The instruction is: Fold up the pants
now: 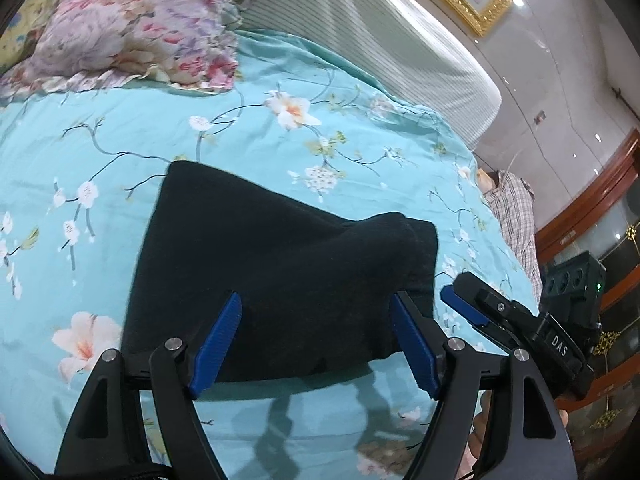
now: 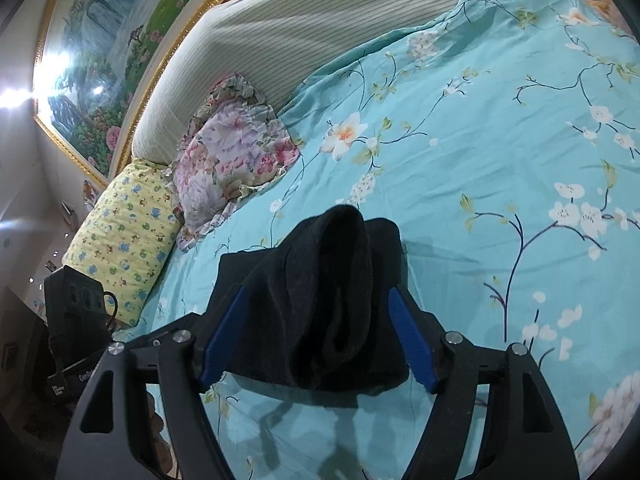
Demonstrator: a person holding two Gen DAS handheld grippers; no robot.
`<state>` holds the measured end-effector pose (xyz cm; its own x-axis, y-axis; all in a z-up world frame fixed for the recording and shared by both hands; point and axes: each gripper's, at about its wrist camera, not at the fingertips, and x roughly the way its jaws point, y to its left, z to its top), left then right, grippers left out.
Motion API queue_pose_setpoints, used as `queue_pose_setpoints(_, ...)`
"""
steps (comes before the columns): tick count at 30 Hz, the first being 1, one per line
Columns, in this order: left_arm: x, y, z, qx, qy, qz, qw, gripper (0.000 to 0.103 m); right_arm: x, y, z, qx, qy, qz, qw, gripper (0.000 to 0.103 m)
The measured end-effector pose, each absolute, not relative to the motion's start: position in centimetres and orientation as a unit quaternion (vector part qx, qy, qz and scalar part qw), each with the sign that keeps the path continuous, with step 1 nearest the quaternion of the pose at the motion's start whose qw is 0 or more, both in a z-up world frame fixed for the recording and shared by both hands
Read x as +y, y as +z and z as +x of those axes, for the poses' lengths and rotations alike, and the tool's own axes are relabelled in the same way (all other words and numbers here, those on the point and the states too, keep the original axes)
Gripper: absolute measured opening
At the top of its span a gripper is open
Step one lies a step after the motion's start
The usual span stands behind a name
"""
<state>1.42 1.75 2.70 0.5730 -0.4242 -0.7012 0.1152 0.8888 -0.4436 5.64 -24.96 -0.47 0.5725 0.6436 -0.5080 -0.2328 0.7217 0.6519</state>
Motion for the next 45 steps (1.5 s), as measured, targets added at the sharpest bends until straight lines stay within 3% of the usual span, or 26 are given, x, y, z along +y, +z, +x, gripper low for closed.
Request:
queue_pose_setpoints(4,3.3,2.3,1.1,0.435,-0.144,-0.187,0.869,0.08,-24.5,-0.8,4.8,0.382,0.248,0.264,0.85,0.079)
queue_pose_setpoints(20,8.1,-0.1,1.1,0.448,-0.102,-0.213,0.862,0.082,-22.4,-2.5,2.7,0.381,0.197,0.241,0.871,0.085)
queue_pose_setpoints(45,8.3,-3.8,6.2,0.483,-0.096,-0.212,0.844,0.081,-22.1,-5.3,6.6,0.438,0.233,0.244,0.833,0.084)
